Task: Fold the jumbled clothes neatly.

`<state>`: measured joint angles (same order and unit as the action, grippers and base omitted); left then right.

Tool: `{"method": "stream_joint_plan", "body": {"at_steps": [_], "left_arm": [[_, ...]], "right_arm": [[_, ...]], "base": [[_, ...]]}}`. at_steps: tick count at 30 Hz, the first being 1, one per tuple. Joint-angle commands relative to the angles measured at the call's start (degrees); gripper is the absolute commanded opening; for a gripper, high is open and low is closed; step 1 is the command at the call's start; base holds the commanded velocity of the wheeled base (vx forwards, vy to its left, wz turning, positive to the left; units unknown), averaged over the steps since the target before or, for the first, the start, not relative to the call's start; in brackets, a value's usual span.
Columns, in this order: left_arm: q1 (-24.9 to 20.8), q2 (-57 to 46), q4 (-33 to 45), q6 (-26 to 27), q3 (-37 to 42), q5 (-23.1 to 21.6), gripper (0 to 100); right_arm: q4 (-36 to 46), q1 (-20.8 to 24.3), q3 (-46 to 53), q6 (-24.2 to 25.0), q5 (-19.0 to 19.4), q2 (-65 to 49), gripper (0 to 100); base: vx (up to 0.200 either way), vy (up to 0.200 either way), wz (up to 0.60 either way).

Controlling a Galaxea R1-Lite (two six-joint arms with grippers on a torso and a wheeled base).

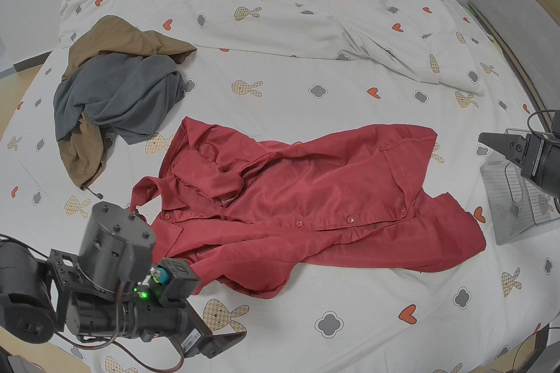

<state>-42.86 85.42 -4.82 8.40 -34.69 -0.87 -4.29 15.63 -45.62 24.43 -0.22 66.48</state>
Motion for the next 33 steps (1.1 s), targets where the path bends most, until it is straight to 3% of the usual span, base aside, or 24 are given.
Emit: {"method": "stream_joint_plan", "body": {"at_steps": [1,15,23,29,33], "left_arm": [[-2.6,7.2,-2.1,1.6,-1.2,0.1,100],[-3.5,16.4,-2.3,4.3,-6.7,0.3,100],[-1.3,20.3,-2.3,4.4,-9.5,0.3,100],[2.8,23.4,-3.9,9.5,-9.8,0.3,100],[3.7,24.0,-6.3,9.7,-9.1,0.3,100]], "right_arm": [[0.0,0.2,0.1,0.0,0.0,0.1,100],[0.0,0.1,0.2,-0.1,-0.1,0.0,100],[0.0,0.1,0.2,-0.1,-0.1,-0.1,100],[0.0,0.1,0.2,-0.1,-0.1,-0.5,100],[0.0,0.2,0.2,-0.1,0.0,-0.5,100]], "base": [[0.000,0.000,0.00],[0.000,0.000,0.00],[0.000,0.000,0.00],[0.000,0.000,0.00],[0.000,0.000,0.00]]}}
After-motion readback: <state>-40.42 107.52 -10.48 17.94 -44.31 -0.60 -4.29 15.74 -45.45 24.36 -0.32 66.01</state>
